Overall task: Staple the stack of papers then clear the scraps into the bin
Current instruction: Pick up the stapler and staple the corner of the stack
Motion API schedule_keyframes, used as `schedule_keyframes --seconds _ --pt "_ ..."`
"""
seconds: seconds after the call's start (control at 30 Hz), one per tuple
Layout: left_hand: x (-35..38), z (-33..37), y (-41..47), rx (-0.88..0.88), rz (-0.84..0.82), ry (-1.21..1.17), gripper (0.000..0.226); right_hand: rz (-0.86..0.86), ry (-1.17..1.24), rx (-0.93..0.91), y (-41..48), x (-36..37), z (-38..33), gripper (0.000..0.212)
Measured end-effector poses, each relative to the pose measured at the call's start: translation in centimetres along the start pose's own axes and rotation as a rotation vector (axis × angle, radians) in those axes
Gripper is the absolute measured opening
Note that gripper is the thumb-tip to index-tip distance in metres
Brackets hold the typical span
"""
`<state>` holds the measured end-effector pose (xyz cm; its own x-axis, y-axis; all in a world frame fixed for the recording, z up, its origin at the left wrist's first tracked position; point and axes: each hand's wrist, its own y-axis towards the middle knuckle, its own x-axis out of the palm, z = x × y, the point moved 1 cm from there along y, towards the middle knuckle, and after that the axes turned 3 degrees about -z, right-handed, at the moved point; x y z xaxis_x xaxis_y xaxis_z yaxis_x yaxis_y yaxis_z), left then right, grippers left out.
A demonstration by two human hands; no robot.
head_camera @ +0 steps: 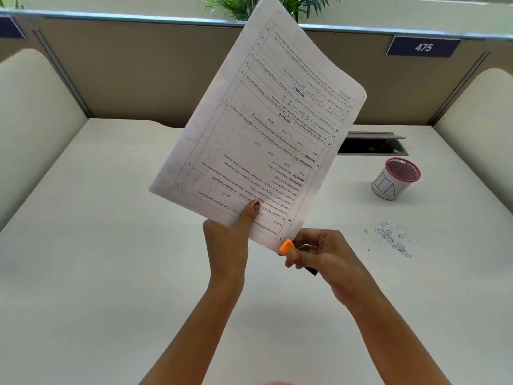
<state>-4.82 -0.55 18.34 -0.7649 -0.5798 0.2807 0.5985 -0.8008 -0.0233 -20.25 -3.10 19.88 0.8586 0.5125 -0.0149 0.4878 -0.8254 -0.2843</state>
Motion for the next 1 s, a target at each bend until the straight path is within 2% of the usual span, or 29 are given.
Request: schedule_keyframes --seconds 0.17,0.43,0.7,0.87,1.0 --pt "0.0 0.2 0.3 -0.007 0.017 -0.022 0.040 -0.015 -0.032 0.016 -0.4 -0.2 0.2 0.025" --pt "-0.4 0.2 0.3 -0.040 0.017 -0.094 0.031 0.426 0.043 -0.075 -0.6 -2.9 2.3 0.035" --pt "-0.2 0.0 0.3 -0.064 0.007 -0.173 0.033 0.950 -0.515 -0.081 0.1 -7.1 8.2 0.035" --pt "-0.2 -0.1 0.2 -0.086 0.019 -0.199 0.034 0.998 -0.765 0.058 0.7 -10.2 13.5 0.018" --pt "-0.1 -0.1 0.1 -0.105 0.021 -0.202 0.035 1.016 -0.825 0.165 0.4 -11.1 15.4 0.021"
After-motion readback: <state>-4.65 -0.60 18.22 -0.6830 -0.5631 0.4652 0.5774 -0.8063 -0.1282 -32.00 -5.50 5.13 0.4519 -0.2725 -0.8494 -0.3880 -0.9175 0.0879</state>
